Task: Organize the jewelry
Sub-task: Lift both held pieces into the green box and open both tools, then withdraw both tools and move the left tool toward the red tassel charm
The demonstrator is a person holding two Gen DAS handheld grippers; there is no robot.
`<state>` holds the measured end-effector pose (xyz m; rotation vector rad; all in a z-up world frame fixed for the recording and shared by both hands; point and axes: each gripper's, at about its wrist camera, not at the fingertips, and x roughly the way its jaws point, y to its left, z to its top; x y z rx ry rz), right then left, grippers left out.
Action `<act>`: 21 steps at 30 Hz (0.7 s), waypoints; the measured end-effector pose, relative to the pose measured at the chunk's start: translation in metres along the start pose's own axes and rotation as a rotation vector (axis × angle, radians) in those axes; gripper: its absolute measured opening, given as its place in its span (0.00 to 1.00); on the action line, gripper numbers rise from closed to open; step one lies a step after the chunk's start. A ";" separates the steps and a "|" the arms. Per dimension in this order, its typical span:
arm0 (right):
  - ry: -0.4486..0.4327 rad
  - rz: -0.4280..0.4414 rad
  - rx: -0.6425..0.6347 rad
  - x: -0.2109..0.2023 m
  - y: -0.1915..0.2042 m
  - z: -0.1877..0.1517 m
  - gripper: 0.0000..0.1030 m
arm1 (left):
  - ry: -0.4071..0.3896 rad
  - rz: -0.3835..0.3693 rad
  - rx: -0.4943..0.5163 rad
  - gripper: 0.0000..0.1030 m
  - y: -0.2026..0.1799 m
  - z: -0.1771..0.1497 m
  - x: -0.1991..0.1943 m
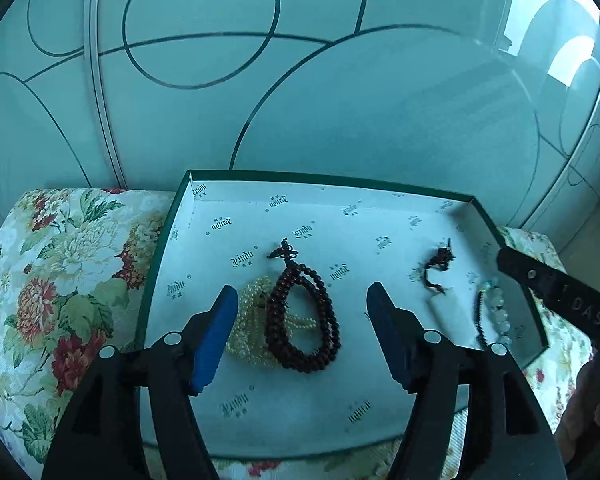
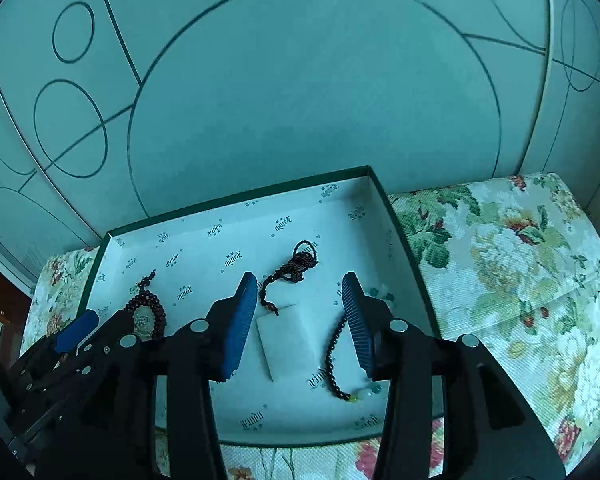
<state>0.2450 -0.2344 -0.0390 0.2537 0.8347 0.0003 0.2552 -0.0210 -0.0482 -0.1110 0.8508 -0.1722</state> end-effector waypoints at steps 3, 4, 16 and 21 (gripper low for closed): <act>-0.034 -0.013 0.004 -0.030 -0.010 -0.005 0.43 | -0.011 0.005 0.010 0.65 0.000 -0.005 -0.023; -0.039 -0.018 0.005 -0.039 -0.014 -0.008 0.43 | -0.014 0.004 0.012 0.65 0.000 -0.008 -0.031; 0.039 -0.051 0.025 -0.087 -0.033 -0.091 0.42 | 0.003 0.010 0.007 0.65 0.006 -0.069 -0.088; 0.081 -0.051 0.024 -0.097 -0.035 -0.125 0.42 | 0.050 0.013 0.000 0.65 0.007 -0.101 -0.096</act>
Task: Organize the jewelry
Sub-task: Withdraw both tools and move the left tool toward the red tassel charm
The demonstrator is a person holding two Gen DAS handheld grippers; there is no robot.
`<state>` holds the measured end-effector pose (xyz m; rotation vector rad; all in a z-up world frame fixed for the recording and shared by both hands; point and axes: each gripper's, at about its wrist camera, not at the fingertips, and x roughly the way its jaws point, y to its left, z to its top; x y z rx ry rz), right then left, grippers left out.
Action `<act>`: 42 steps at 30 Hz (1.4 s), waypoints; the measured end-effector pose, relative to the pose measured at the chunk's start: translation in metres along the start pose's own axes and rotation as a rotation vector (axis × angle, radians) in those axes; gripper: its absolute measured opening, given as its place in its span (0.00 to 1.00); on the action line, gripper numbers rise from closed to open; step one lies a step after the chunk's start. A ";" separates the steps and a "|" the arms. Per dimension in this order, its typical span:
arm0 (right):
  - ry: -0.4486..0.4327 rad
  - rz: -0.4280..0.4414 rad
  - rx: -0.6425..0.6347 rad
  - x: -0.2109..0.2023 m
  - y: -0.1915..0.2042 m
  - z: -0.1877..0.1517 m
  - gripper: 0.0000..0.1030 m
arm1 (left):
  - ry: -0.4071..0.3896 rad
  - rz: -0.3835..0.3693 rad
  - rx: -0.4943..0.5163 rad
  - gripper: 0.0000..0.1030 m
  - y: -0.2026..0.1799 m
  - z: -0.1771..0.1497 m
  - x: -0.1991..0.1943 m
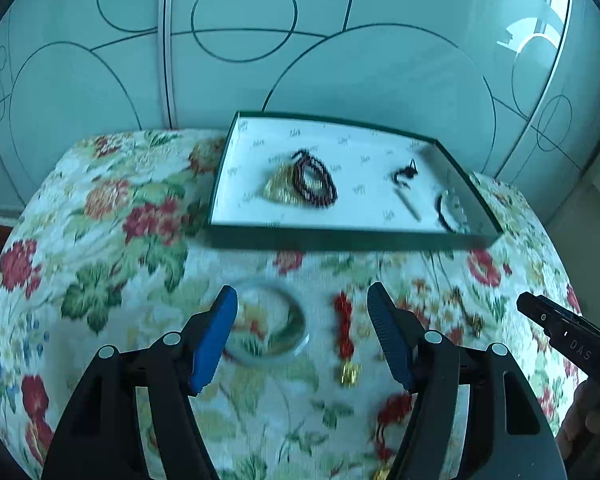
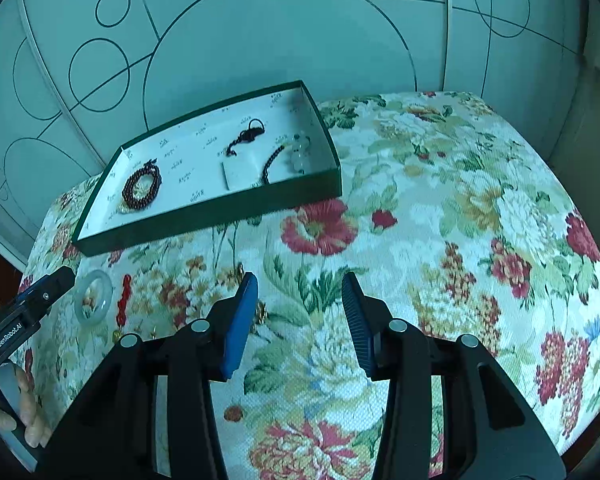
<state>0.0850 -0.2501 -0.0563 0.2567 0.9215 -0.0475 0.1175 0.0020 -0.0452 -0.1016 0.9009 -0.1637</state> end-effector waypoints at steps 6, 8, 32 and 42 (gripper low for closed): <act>0.024 0.002 -0.014 -0.005 0.002 -0.024 0.42 | 0.014 0.001 0.003 0.65 -0.004 -0.026 -0.013; 0.026 0.004 -0.021 -0.007 0.004 -0.031 0.41 | 0.015 0.000 0.007 0.65 -0.007 -0.031 -0.016; 0.013 -0.006 -0.038 -0.037 -0.007 -0.067 0.41 | 0.029 -0.015 0.104 0.65 -0.050 -0.074 -0.019; 0.003 0.010 -0.002 -0.042 -0.019 -0.069 0.41 | 0.033 0.001 0.166 0.64 -0.071 -0.077 -0.004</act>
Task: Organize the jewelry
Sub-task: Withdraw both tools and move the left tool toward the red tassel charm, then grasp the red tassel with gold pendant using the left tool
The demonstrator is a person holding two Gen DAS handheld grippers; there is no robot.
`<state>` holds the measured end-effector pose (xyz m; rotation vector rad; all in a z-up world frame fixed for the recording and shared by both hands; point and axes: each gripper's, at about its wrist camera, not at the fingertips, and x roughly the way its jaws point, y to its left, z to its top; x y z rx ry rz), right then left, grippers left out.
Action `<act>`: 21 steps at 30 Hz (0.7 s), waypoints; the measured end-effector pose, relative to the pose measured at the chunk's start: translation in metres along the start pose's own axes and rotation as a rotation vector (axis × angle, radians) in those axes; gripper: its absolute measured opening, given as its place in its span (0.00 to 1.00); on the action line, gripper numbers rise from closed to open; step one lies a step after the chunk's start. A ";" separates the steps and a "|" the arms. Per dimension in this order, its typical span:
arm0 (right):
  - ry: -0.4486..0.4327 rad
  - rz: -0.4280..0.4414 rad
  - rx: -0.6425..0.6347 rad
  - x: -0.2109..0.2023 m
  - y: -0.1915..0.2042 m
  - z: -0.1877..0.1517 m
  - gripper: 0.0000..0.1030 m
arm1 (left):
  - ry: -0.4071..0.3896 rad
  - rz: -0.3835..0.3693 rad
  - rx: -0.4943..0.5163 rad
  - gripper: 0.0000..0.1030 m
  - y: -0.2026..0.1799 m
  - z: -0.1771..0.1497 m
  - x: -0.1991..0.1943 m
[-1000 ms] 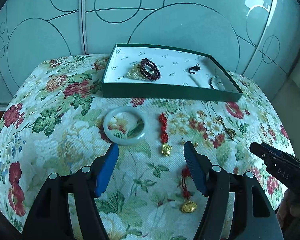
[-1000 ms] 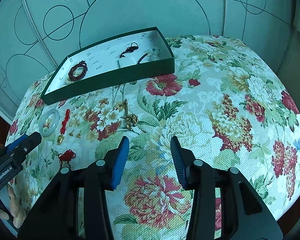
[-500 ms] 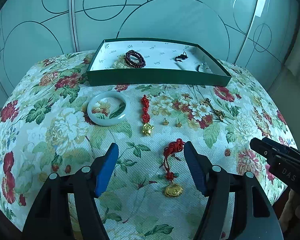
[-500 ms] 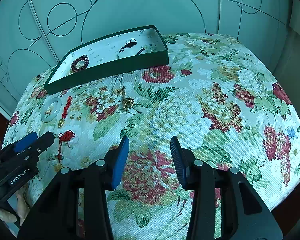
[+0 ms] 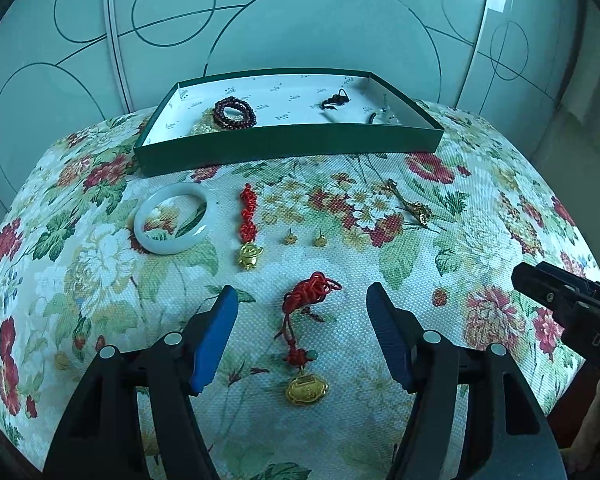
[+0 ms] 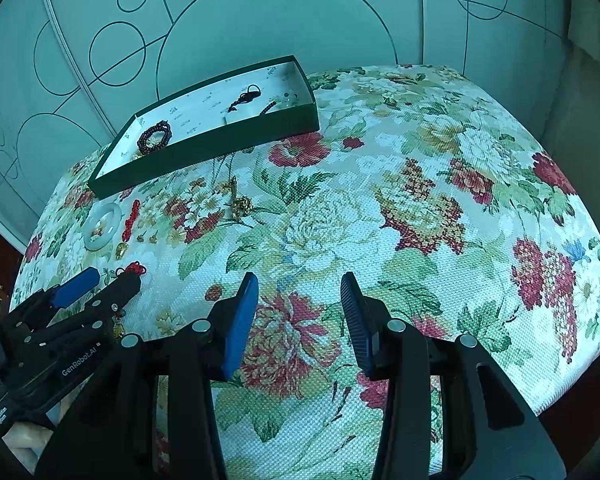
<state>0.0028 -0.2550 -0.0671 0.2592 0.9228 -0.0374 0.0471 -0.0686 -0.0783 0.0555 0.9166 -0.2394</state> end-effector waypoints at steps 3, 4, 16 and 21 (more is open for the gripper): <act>0.001 0.004 0.007 0.000 -0.001 -0.001 0.41 | 0.006 0.012 0.005 0.58 -0.002 0.001 0.005; 0.001 0.006 0.008 0.001 -0.002 -0.001 0.41 | 0.013 0.017 0.004 0.58 -0.001 0.001 0.008; 0.013 0.009 0.015 0.006 -0.003 -0.002 0.41 | -0.003 0.058 0.036 0.13 -0.002 -0.001 0.014; 0.017 0.008 0.008 0.009 0.001 -0.001 0.41 | -0.009 0.046 0.037 0.10 0.003 -0.002 0.010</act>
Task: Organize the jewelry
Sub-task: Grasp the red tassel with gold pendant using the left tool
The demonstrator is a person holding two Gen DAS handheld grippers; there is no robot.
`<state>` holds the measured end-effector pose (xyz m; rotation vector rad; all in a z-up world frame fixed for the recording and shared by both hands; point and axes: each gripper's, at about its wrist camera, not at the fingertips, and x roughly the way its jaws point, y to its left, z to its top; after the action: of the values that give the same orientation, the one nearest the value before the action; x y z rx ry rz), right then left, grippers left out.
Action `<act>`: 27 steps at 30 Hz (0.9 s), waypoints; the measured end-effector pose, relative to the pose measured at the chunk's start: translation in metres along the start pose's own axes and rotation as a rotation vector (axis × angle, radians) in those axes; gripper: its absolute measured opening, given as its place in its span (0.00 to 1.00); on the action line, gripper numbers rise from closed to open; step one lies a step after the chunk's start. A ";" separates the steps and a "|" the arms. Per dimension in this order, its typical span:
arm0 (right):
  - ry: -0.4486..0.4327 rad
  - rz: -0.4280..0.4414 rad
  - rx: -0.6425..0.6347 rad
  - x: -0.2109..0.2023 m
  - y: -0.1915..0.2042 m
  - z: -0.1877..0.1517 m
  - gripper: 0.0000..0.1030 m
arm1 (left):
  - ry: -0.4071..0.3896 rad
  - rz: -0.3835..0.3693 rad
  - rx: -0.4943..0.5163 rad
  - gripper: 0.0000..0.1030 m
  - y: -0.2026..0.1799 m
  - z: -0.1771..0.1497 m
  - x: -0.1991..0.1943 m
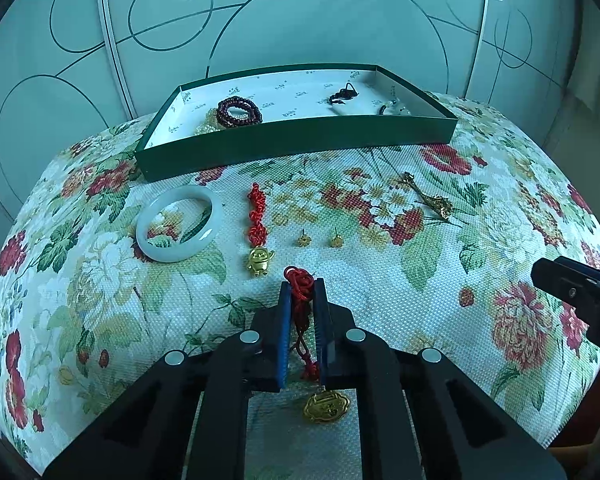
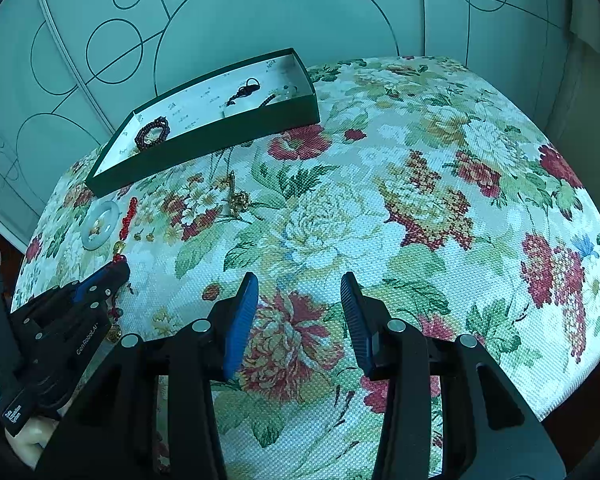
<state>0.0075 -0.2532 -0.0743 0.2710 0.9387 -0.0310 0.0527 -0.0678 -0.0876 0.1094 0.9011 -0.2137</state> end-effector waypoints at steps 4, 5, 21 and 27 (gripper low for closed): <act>0.004 0.003 -0.019 0.004 0.007 0.003 0.41 | -0.033 0.007 -0.003 0.10 0.005 0.004 -0.010; 0.005 0.005 -0.025 0.005 0.010 0.004 0.41 | -0.038 0.006 -0.009 0.10 0.008 0.006 -0.012; 0.007 -0.016 -0.133 0.051 0.050 0.043 0.41 | -0.062 0.019 -0.100 0.10 0.046 0.024 -0.017; 0.024 -0.039 -0.152 0.071 0.055 0.052 0.41 | -0.060 0.014 -0.114 0.10 0.052 0.025 -0.014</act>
<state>0.0983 -0.2061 -0.0898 0.1129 0.9653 0.0083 0.0751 -0.0202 -0.0606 0.0035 0.8507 -0.1519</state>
